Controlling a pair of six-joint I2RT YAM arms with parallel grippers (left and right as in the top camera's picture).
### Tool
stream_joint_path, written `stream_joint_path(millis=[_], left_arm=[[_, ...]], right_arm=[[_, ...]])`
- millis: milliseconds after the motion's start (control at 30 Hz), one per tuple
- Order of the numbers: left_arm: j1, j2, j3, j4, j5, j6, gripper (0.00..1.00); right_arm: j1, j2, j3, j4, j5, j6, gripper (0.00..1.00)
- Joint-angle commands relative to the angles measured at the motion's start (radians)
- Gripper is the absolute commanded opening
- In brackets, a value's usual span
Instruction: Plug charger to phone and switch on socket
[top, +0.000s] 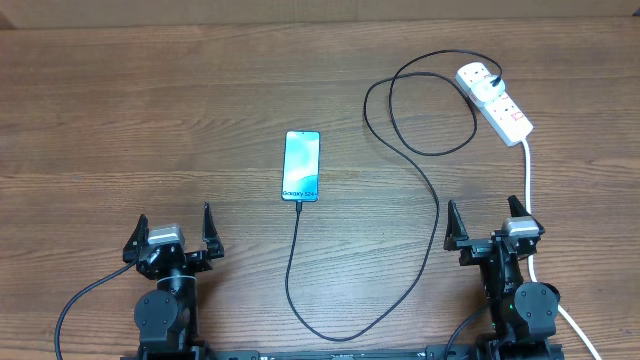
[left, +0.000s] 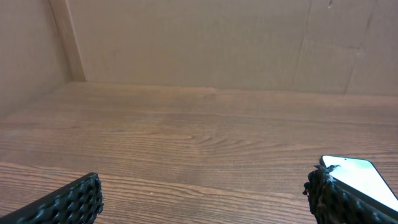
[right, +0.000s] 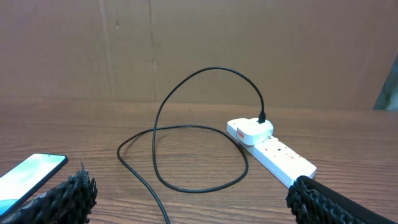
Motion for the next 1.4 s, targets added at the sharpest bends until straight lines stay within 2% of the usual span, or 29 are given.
stream_joint_path(millis=[0, 1367], left_arm=[[0.007, -0.012, -0.006, 0.001, 0.008, 0.012, 1.00], [0.007, -0.012, -0.006, 0.001, 0.008, 0.012, 1.00]], right_arm=[[-0.005, -0.010, -0.010, 0.006, 0.002, -0.002, 1.00], [-0.037, -0.010, -0.010, 0.006, -0.005, -0.002, 1.00]])
